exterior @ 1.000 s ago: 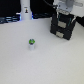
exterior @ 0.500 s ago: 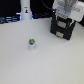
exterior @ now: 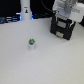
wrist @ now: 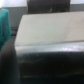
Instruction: Open the kcup holder, insert the kcup into the holder, and close the kcup holder
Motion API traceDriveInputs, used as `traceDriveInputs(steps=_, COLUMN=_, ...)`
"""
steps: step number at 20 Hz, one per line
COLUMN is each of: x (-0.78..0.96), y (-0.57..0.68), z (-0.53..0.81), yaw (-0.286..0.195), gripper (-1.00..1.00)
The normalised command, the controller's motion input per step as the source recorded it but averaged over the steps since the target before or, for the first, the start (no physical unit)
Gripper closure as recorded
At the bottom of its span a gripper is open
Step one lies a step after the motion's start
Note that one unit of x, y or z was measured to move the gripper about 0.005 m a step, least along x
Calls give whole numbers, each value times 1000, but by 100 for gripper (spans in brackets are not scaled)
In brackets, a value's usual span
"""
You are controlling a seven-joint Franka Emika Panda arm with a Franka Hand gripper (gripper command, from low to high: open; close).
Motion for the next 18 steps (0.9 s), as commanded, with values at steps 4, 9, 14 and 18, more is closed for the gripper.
traceDriveInputs(steps=4, x=-116, y=123, z=-17, yaw=-3, gripper=100)
traceDriveInputs(steps=9, x=299, y=34, z=36, yaw=-27, gripper=100)
traceDriveInputs(steps=14, x=792, y=-63, z=269, yaw=-38, gripper=100)
traceDriveInputs(steps=18, x=838, y=-99, z=279, yaw=-40, gripper=100)
